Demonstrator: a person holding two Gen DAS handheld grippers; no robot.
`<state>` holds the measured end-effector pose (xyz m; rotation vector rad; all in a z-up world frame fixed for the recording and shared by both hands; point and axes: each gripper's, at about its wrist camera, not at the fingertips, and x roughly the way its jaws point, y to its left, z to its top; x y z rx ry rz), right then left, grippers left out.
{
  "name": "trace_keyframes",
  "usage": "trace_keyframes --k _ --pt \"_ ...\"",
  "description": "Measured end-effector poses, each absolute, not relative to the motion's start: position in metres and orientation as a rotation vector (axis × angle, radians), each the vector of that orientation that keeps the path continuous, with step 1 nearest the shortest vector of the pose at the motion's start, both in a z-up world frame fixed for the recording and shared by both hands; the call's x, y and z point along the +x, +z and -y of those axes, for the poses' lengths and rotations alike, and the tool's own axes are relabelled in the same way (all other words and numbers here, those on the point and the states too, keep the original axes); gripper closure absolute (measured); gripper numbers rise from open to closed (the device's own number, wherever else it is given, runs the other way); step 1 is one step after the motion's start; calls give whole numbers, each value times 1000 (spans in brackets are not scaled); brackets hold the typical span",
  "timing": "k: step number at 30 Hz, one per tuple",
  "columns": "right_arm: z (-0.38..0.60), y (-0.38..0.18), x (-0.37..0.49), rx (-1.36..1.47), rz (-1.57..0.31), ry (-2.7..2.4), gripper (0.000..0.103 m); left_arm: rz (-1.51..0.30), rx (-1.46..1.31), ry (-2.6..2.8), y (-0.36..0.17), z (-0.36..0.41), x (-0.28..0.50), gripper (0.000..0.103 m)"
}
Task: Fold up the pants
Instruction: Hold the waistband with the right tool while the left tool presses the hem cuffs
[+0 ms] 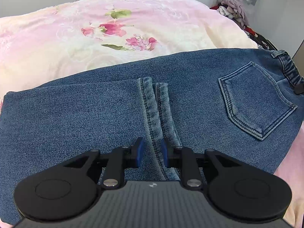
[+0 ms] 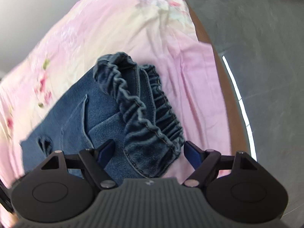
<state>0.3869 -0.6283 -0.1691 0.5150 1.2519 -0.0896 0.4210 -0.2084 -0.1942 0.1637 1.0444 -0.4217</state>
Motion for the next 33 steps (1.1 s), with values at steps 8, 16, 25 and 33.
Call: trace_keyframes --k 8,16,25,33 --pt "627 -137 421 348 -1214 -32 18 -1069 281 -426 -195 227 423 77" --pt "650 -173 452 400 -1227 35 18 -1063 331 -450 -197 229 423 77" --pt "663 -233 460 595 -1251 183 30 -1055 385 -436 -200 237 422 77" --pt "615 -177 456 270 -1244 178 61 -1059 390 -426 -201 238 422 77"
